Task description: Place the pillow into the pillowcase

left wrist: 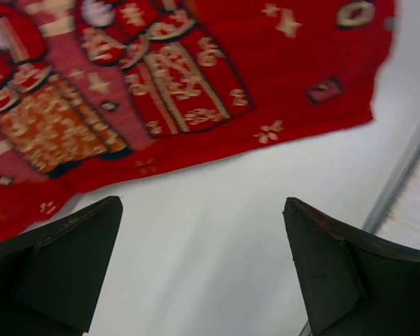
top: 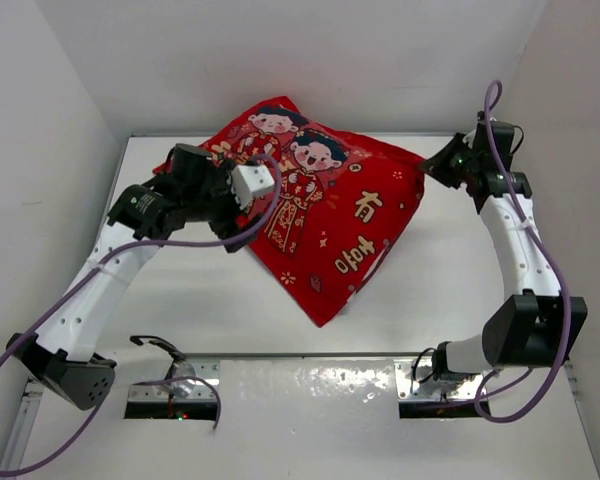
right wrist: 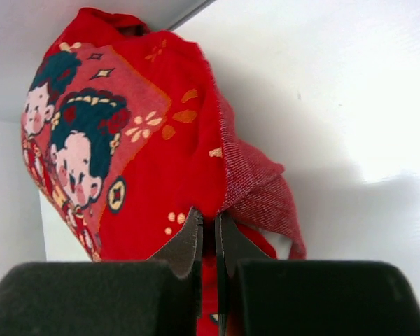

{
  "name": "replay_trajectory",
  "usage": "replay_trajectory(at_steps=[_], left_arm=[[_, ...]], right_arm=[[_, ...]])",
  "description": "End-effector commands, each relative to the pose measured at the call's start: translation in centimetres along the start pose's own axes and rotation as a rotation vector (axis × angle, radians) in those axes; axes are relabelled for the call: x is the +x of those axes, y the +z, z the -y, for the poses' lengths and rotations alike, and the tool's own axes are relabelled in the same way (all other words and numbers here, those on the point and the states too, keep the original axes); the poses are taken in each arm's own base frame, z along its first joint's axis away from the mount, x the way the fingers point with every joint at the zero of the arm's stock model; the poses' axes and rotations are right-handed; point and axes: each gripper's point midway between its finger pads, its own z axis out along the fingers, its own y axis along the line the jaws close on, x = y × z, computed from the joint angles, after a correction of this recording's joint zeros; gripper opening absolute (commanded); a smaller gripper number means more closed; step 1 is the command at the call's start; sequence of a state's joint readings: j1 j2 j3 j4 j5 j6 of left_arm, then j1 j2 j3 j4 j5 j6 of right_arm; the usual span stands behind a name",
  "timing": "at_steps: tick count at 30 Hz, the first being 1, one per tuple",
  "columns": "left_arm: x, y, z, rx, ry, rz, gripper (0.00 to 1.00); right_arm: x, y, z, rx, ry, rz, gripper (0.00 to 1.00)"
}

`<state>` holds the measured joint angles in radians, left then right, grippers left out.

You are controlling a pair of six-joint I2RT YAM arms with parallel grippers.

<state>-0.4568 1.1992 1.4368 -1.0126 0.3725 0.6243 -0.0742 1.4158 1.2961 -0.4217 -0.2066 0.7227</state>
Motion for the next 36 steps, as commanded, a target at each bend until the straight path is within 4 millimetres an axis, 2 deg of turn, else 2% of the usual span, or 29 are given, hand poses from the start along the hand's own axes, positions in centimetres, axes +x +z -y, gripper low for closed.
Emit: replay_trajectory(at_steps=[1,3,4,5,6,7,8,10,12,13,14,15,16,17,18,19,20,21,22,23,24,25,26,27,28,29,30,31,36], left_arm=[[-1.3,-1.1,-6.3,-0.263,-0.095,0.015,1.00],[-0.8,-1.2,-8.6,-0.329,-0.137,0.012,1.00],[-0.5,-1.1,-9.3,-0.349,-0.164,0.010,1.00],[-0.4,-1.0,-10.1,-0.372,-0.175,0.019,1.00],[0.5,-0.7,-11.3,-0.393,-0.208,0.001,1.00],[1.0,-0.4,-11.9,-0.406,-0.242,-0.005,1.00],[1.2,-0.3,-12.7,-0.422,-0.262,-0.002,1.00],[2.3,0.9,-13.6,-0.402,-0.306,-0.025,1.00],[2.9,2.3,-13.1,-0.352,-0.303,-0.049,1.00],[2.7,2.8,-12.7,-0.334,-0.271,-0.051,1.00],[2.4,3.3,-12.1,-0.313,-0.240,-0.060,1.00],[0.9,4.2,-10.5,-0.265,-0.164,-0.052,1.00],[-0.8,5.1,-8.7,-0.224,-0.100,-0.047,1.00],[-1.8,5.6,-7.7,-0.208,-0.059,-0.050,1.00],[-2.8,5.9,-7.0,-0.206,-0.009,-0.061,1.00],[-4.5,6.0,-6.1,-0.195,0.038,-0.045,0.92],[-5.4,7.8,-2.5,-0.097,0.112,-0.070,0.76],[-6.2,8.4,-1.1,-0.064,0.174,-0.078,0.51],[-7.0,8.8,0.1,-0.044,0.203,-0.085,0.08],[-7.5,10.6,3.0,0.015,0.252,-0.102,0.00],[-7.8,11.2,4.2,0.042,0.273,-0.105,0.00],[-7.9,11.9,5.2,0.074,0.281,-0.105,0.02],[-7.8,13.1,6.4,0.116,0.287,-0.112,0.09],[-8.1,13.7,7.3,0.155,0.247,-0.100,0.20],[-8.6,14.1,7.4,0.159,0.230,-0.089,0.40],[-8.2,15.2,7.9,0.178,0.223,-0.110,0.47],[-8.3,15.5,8.2,0.185,0.213,-0.115,0.54],[-7.7,16.4,8.8,0.205,0.215,-0.142,0.65],[-4.0,18.5,11.6,0.320,0.161,-0.232,0.85]], right_arm=[[-2.7,-1.8,-1.3,-0.036,-0.065,0.078,0.00],[-3.4,-1.8,-0.8,-0.010,-0.065,0.085,0.00],[-3.5,-1.0,-0.2,0.006,-0.067,0.075,0.12],[-4.5,-0.8,-0.4,-0.002,-0.086,0.083,0.67],[-3.7,-0.4,0.3,0.021,-0.129,0.021,0.98],[-5.6,-0.9,-0.9,0.017,-0.164,0.029,0.99],[-4.3,0.8,0.5,0.086,-0.185,-0.058,0.99],[-2.0,-0.1,2.7,0.241,-0.267,-0.160,0.99],[0.1,-1.5,0.6,0.216,-0.395,-0.126,0.99],[3.5,-1.5,2.3,0.245,-0.423,-0.174,0.99],[2.3,-3.7,0.2,0.200,-0.452,-0.036,0.99],[4.8,-3.9,1.9,0.225,-0.423,-0.058,0.99],[3.9,-6.4,1.2,0.190,-0.393,0.039,0.99],[5.1,-5.8,2.5,0.221,-0.357,0.015,0.99],[6.7,-7.2,3.8,0.218,-0.287,0.037,0.97],[7.6,-7.8,4.3,0.203,-0.253,0.053,0.88],[7.5,-9.3,3.2,0.119,-0.183,0.116,0.52],[10.9,-8.4,5.0,0.110,-0.150,0.057,0.19],[12.0,-8.3,5.3,0.076,-0.116,0.054,0.00],[12.5,-8.1,4.8,0.014,-0.088,0.074,0.00],[15.4,-7.7,5.4,-0.035,-0.040,0.019,0.00],[16.6,-7.4,5.9,-0.054,-0.013,0.003,0.06],[16.7,-7.1,5.4,-0.103,0.028,0.020,0.15],[19.0,-6.7,6.2,-0.132,0.053,-0.022,0.24],[19.5,-6.3,6.7,-0.141,0.079,-0.012,0.28],[19.0,-6.1,6.4,-0.176,0.126,0.031,0.30],[21.0,-5.3,8.0,-0.160,0.164,0.014,0.32],[19.9,-5.3,7.2,-0.230,0.170,0.084,0.40],[23.2,-4.8,7.4,-0.365,0.264,0.061,0.51]])
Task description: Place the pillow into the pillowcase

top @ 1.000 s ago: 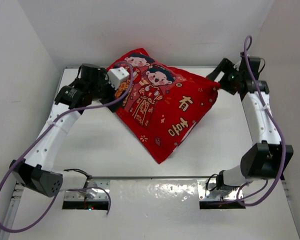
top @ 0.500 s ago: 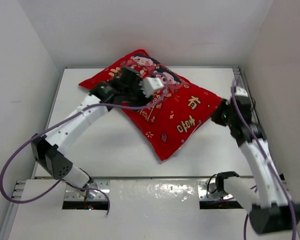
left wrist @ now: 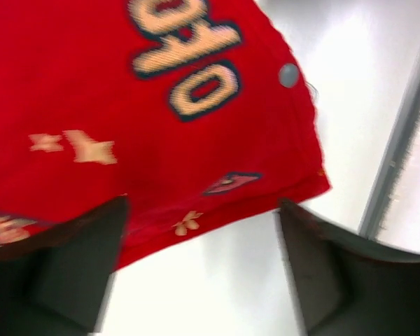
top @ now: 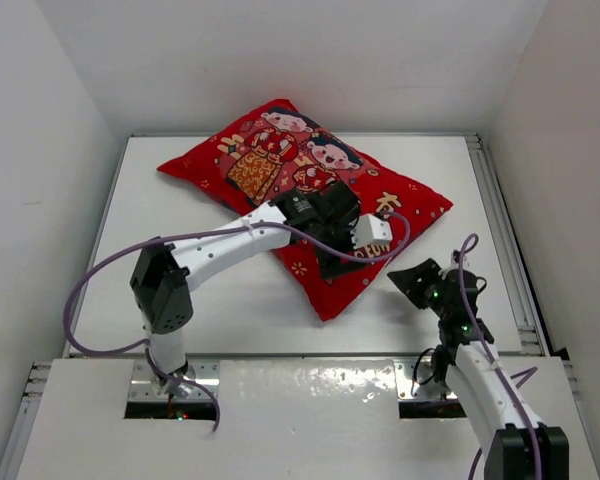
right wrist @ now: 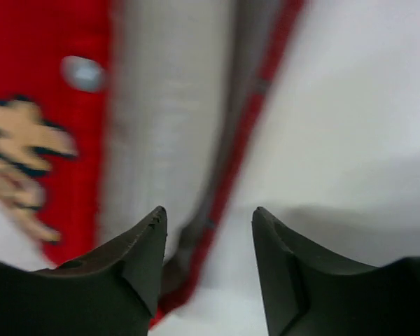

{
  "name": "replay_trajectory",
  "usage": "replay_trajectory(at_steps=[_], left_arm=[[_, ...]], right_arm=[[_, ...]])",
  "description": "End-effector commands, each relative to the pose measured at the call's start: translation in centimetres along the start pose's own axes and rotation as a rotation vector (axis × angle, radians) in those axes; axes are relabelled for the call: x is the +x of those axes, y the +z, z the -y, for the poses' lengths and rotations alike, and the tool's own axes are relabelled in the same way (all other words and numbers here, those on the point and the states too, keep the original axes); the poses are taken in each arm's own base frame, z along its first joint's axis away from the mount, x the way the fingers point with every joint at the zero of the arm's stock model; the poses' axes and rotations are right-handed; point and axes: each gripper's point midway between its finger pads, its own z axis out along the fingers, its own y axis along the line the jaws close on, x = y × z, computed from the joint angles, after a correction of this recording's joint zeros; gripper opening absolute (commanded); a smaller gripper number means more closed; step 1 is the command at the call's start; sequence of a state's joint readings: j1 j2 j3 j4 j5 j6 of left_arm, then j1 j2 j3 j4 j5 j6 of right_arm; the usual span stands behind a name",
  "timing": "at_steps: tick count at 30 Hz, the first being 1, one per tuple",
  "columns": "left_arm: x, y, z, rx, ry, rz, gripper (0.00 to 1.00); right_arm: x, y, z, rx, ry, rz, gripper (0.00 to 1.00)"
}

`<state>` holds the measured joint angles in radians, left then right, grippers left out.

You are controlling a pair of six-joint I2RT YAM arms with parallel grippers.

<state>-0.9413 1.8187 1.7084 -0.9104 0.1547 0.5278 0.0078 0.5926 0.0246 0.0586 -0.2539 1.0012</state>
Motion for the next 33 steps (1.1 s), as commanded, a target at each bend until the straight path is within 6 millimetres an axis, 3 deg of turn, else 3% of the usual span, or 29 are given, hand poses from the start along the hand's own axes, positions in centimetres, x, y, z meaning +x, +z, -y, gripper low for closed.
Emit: replay_trajectory(at_steps=[1,9,12,15,18,19,20,25,27,28,30,31,32,33], left_arm=[[1.5,1.4,2.5,0.097,-0.047,-0.023,0.99],[5.9,4.7,5.3,0.184,-0.104,-0.115,1.00],[5.9,5.4,5.7,0.193,-0.135,-0.092,1.00],[6.1,6.5,6.3,0.213,-0.186,-0.078,1.00],[6.8,7.8,6.5,0.229,-0.251,-0.088,1.00],[7.0,8.6,6.0,0.222,-0.276,-0.086,1.00],[7.1,8.8,6.0,0.233,-0.284,-0.085,1.00],[5.7,8.6,4.6,0.279,-0.324,0.000,1.00],[5.3,8.8,4.1,0.266,-0.313,0.016,0.93],[5.4,9.4,3.4,0.251,-0.338,0.016,0.70],[6.0,9.7,2.6,0.244,-0.374,0.006,0.49],[5.5,9.6,2.3,0.257,-0.404,0.018,0.15],[5.6,9.5,2.1,0.267,-0.427,0.013,0.02],[6.4,9.3,1.8,0.282,-0.465,-0.010,0.00]], right_arm=[[-1.4,-0.3,-4.8,-0.285,0.019,0.083,0.52],[0.7,1.1,-3.1,-0.175,0.006,0.003,0.54],[1.0,1.9,-2.1,-0.098,-0.002,-0.009,0.54],[1.0,2.3,-2.6,-0.103,0.001,-0.001,0.55],[1.6,2.6,-3.8,-0.140,-0.002,-0.021,0.56],[2.4,2.7,-4.6,-0.178,-0.014,-0.047,0.58],[1.8,3.0,-6.5,-0.226,-0.025,-0.040,0.58],[3.5,3.0,-9.8,-0.366,-0.069,-0.065,0.52],[3.9,3.1,-11.4,-0.416,-0.086,-0.068,0.45],[3.7,4.0,-13.5,-0.462,-0.101,-0.066,0.29],[4.0,4.1,-14.2,-0.475,-0.113,-0.075,0.24],[4.0,4.5,-14.6,-0.477,-0.125,-0.075,0.16],[4.0,4.6,-14.8,-0.475,-0.128,-0.069,0.12],[4.0,4.6,-14.8,-0.474,-0.128,-0.064,0.07]])
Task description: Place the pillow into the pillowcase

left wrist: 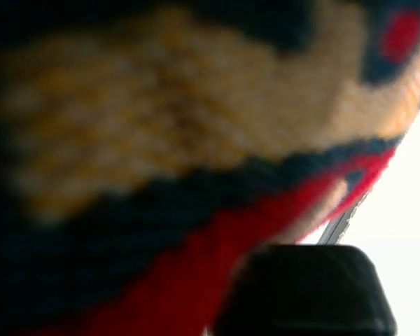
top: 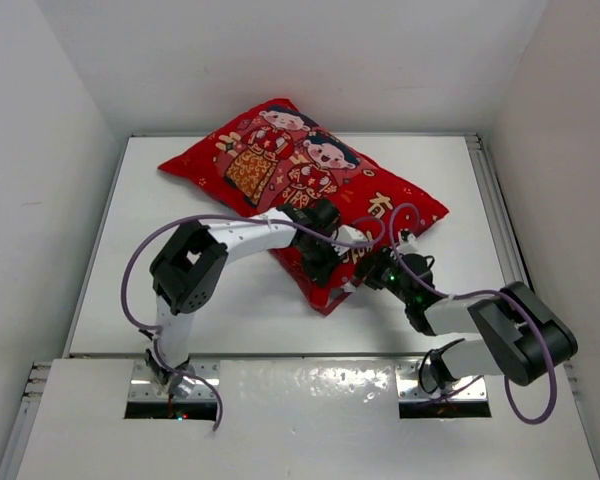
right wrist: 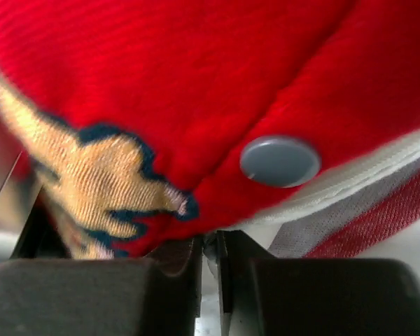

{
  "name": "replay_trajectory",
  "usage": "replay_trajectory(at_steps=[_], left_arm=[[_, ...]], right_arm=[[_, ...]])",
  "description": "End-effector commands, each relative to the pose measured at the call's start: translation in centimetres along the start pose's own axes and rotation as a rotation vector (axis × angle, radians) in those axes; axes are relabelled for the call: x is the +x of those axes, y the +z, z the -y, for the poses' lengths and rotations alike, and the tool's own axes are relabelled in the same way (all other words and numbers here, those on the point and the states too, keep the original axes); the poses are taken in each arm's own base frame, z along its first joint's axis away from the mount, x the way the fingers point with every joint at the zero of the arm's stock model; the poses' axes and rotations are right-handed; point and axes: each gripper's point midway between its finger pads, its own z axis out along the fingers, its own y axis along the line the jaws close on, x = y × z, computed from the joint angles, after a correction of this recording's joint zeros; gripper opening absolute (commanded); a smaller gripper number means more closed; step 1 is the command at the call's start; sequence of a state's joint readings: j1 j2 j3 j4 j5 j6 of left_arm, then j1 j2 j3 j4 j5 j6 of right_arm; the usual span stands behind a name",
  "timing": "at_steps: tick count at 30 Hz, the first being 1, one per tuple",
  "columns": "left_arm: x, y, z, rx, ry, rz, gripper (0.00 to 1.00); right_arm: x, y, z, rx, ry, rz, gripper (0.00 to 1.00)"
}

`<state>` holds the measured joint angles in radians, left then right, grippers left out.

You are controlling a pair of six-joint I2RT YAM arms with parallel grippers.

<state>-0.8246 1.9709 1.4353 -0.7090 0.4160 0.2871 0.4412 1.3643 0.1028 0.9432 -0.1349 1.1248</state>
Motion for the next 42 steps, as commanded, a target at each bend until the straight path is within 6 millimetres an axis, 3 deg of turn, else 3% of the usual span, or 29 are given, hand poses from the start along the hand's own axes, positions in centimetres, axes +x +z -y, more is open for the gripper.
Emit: replay_trajectory(at_steps=[1,2,6,7,8,9,13,14,16,18,21,25,27,28,29,30,31,32,33,34,35,36,38,41,42], left_arm=[[-2.4,-1.5,-1.0,0.057,-0.063,0.078,0.00],[-2.2,-1.7,-0.8,0.067,-0.057,0.069,0.00],[-3.7,-7.0,0.4,-0.005,0.100,0.132,0.00],[-4.7,-8.3,0.6,-0.040,0.189,0.150,0.00],[-4.7,-9.5,2.4,-0.032,0.249,0.139,0.00],[-6.2,-10.8,3.4,-0.026,0.333,0.167,0.00],[-5.9,-12.5,7.1,0.083,0.397,0.147,0.00],[-5.9,-12.7,7.7,0.104,0.413,0.153,0.00],[-6.0,-13.2,8.9,0.156,0.427,0.179,0.00],[-6.6,-13.6,10.0,0.206,0.443,0.219,0.00],[-7.1,-14.4,11.1,0.261,0.457,0.270,0.00],[-6.5,-14.3,10.2,0.261,0.404,0.270,0.00],[-5.9,-14.2,9.2,0.233,0.376,0.254,0.16],[-5.7,-14.7,8.6,0.213,0.363,0.260,0.25],[-5.5,-15.0,8.1,0.197,0.362,0.256,0.32],[-5.4,-15.4,7.7,0.189,0.360,0.259,0.49],[-5.2,-16.4,7.1,0.169,0.346,0.274,0.59],[-5.3,-17.1,6.8,0.156,0.361,0.287,0.69],[-5.1,-17.9,6.3,0.145,0.351,0.299,0.90],[-5.1,-18.6,5.9,0.133,0.356,0.309,1.00],[-5.5,-19.4,5.6,0.119,0.361,0.329,1.00],[-5.4,-20.3,5.0,0.103,0.345,0.336,1.00],[-5.8,-22.2,3.8,0.048,0.344,0.360,1.00],[-6.3,-26.2,-0.4,-0.096,0.265,0.430,1.00],[-5.7,-27.9,-3.0,-0.173,0.201,0.457,1.00]], right_arm=[[-2.5,0.7,-5.4,-0.174,-0.053,0.101,0.00],[-2.7,0.6,-5.3,-0.167,-0.055,0.118,0.00],[-4.0,0.7,-6.5,-0.150,-0.118,0.215,0.00],[-5.0,1.1,-8.0,-0.168,-0.159,0.251,0.00],[-5.6,1.5,-8.6,-0.151,-0.179,0.288,0.00],[-6.8,2.0,-10.6,-0.176,-0.208,0.331,0.00],[-10.7,3.6,-13.8,-0.162,-0.160,0.503,0.00],[-11.9,3.9,-12.9,-0.099,-0.120,0.571,0.00],[-13.0,4.4,-12.9,-0.064,-0.088,0.626,0.00],[-13.0,5.5,-11.9,-0.006,-0.064,0.636,0.00],[-9.9,7.2,-9.8,0.070,-0.086,0.538,0.00],[-6.3,7.5,-7.0,0.072,-0.076,0.392,0.00],[-4.1,6.6,-5.3,0.067,-0.091,0.283,0.04],[-3.4,5.6,-5.8,0.024,-0.090,0.217,0.24],[-1.9,4.2,-3.8,0.052,-0.098,0.163,0.37],[-1.2,3.3,-3.1,0.061,-0.106,0.130,0.50],[-0.7,1.7,-2.3,0.091,-0.114,0.087,0.60],[-0.2,0.6,-1.1,0.131,-0.141,0.055,0.85],[0.1,-0.2,-0.1,0.178,-0.159,0.022,0.98],[0.4,-1.9,1.3,0.277,-0.212,-0.033,0.99],[0.3,-2.8,2.0,0.327,-0.235,-0.054,0.99],[0.9,-5.1,4.0,0.432,-0.261,-0.116,0.99],[0.2,-6.8,4.7,0.498,-0.268,-0.116,0.99],[0.1,-9.9,6.4,0.571,-0.225,-0.140,0.99],[0.0,-11.0,7.3,0.611,-0.192,-0.142,0.98]])
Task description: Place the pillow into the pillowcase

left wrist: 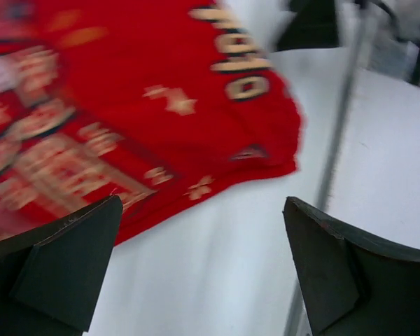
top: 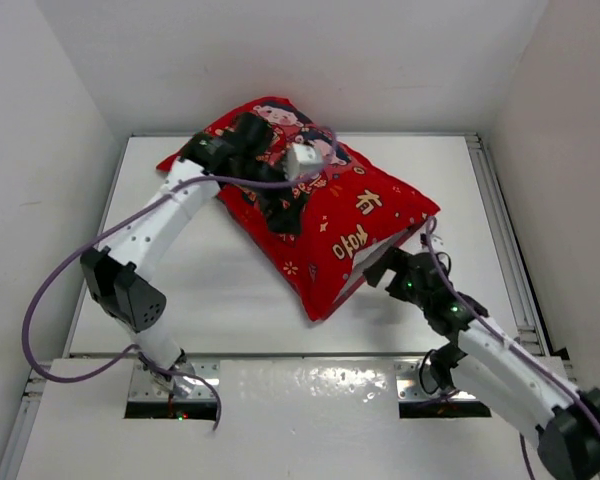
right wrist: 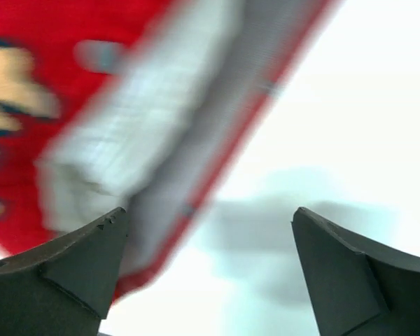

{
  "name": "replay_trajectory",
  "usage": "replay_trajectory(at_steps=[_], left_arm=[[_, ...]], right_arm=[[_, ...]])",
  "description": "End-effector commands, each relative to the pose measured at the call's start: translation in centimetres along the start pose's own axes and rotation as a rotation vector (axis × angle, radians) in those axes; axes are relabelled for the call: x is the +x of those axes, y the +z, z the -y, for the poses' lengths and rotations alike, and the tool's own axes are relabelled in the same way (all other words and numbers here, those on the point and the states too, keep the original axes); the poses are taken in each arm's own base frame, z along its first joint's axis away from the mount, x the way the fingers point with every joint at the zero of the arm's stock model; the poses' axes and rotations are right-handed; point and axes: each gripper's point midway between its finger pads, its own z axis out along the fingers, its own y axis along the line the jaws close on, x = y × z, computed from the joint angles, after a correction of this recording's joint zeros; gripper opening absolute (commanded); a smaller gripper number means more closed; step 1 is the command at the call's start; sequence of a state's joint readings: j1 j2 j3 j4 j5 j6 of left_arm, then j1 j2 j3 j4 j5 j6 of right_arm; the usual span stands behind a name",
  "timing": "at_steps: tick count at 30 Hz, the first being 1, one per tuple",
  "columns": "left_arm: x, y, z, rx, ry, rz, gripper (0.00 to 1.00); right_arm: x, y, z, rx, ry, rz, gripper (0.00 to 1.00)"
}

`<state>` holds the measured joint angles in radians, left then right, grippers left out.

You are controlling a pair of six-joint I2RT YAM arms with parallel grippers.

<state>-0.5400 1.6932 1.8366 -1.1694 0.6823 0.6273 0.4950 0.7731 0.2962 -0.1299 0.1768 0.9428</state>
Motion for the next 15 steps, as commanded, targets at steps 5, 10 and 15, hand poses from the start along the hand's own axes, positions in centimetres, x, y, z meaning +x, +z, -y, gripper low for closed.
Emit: replay_trajectory(at_steps=[5,10,15], left_arm=[[3.7,-13.6,-15.7,-0.637,-0.308,0.151,1.00],[12.1,-20.1,-26.9,-0.935,-0.488,0.200,1.00],[13.4,-21.8,-34.1,-0.980,-0.492,0.301,1.00]], right_arm=[[-1.0,-2.6,-0.5,-0.149,0.132,0.013,0.80],[-5.0,-1.8,-4.6,-0.274,0.114,0.110,0.99],[-6.4,1.4,-5.6,-0.240,0.173,0.113,0.99]])
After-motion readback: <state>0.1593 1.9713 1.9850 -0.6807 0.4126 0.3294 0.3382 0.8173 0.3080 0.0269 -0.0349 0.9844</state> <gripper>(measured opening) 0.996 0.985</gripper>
